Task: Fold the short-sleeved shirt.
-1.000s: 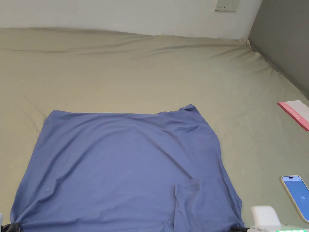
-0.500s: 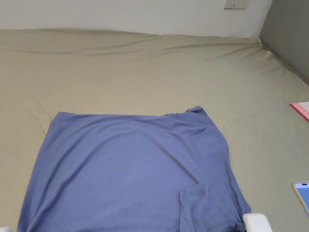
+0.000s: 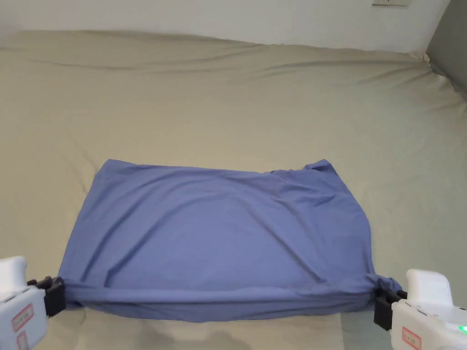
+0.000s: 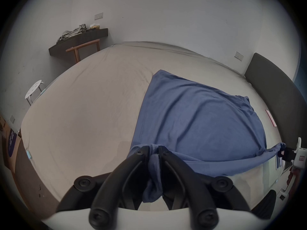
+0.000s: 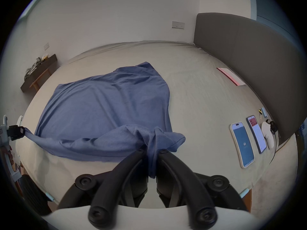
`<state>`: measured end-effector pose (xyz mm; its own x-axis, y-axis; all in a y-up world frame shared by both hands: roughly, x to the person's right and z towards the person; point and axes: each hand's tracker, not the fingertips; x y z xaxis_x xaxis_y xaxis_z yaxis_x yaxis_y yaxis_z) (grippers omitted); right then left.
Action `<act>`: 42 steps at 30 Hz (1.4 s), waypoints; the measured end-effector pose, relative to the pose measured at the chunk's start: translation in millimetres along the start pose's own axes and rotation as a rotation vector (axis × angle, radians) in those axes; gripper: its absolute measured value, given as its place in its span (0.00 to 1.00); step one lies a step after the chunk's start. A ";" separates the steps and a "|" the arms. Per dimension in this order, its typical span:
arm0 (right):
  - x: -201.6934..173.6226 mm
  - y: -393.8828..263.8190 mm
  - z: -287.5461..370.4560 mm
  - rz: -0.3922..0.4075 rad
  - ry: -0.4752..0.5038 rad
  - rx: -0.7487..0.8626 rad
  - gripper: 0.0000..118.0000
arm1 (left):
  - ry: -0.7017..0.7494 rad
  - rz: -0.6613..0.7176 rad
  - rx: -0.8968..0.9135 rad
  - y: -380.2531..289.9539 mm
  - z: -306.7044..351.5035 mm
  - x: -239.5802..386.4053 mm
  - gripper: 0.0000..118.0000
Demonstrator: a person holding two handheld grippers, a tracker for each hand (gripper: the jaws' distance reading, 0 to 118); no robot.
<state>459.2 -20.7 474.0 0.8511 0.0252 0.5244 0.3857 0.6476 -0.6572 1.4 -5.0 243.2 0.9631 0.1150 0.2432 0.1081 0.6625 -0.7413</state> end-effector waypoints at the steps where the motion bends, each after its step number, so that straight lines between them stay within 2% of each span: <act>1: -2.1 5.9 -8.2 0.008 -0.009 -0.008 0.10 | 0.001 0.000 -0.005 6.4 -9.1 1.1 0.09; 7: -6.5 35.8 -64.6 0.013 -0.028 -0.102 0.10 | 0.027 -0.010 -0.066 26.1 -68.7 7.3 0.09; 11: -9.0 43.3 -101.0 0.045 -0.048 -0.185 0.10 | 0.056 -0.038 -0.147 29.0 -108.2 12.3 0.09; 17: -8.5 40.2 -122.6 0.058 -0.061 -0.211 0.10 | 0.054 -0.051 -0.161 35.2 -121.0 16.8 0.09; 18: -8.3 40.9 -121.7 0.054 -0.064 -0.204 0.14 | 0.052 -0.052 -0.163 36.8 -121.9 16.6 0.09; 19: -8.0 41.8 -121.3 0.043 -0.074 -0.196 0.22 | 0.046 -0.051 -0.165 38.9 -122.3 16.2 0.13; 20: -7.2 43.2 -120.7 0.028 -0.092 -0.182 0.37 | 0.040 -0.049 -0.159 42.7 -121.2 16.4 0.22; 21: -4.2 47.1 -118.4 0.013 -0.120 -0.143 0.61 | 0.041 -0.056 -0.122 48.0 -116.6 17.5 0.43; 22: -1.5 51.6 -114.4 0.002 -0.138 -0.114 0.75 | 0.052 -0.064 -0.078 52.9 -110.7 18.5 0.66; 23: 1.8 56.7 -108.6 -0.018 -0.151 -0.081 0.84 | 0.047 -0.066 -0.048 57.8 -104.0 19.3 0.88; 24: 5.6 63.1 -99.0 -0.040 -0.155 -0.038 0.85 | 0.031 -0.055 -0.006 62.2 -93.7 20.4 0.99; 26: 10.6 77.2 -76.1 -0.064 -0.145 0.054 0.85 | -0.004 -0.024 0.112 73.7 -65.3 23.5 0.98; 30: 4.5 109.4 -11.4 -0.016 -0.128 0.271 0.85 | -0.009 -0.047 0.322 95.8 -2.5 35.7 0.98; 34: -21.4 131.9 67.3 0.103 -0.122 0.504 0.85 | -0.017 -0.113 0.498 106.4 60.5 54.5 0.98; 38: -55.1 134.8 130.9 0.208 -0.154 0.669 0.85 | -0.019 -0.177 0.638 101.7 108.6 73.7 0.97; 40: -69.9 131.1 154.4 0.232 -0.109 0.705 0.85 | -0.017 -0.207 0.687 95.4 127.0 85.2 0.88; 41: -76.2 128.7 161.9 0.244 -0.086 0.706 0.85 | -0.012 -0.216 0.696 92.7 133.5 89.4 0.80; 42: -82.6 126.4 166.8 0.261 -0.072 0.705 0.83 | -0.006 -0.223 0.698 89.8 138.6 93.6 0.66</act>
<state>378.2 186.1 437.9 0.8491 0.2785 0.4490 -0.1648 0.9470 -0.2756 67.1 167.9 286.1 0.9350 -0.0753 0.3465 0.1176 0.9877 -0.1027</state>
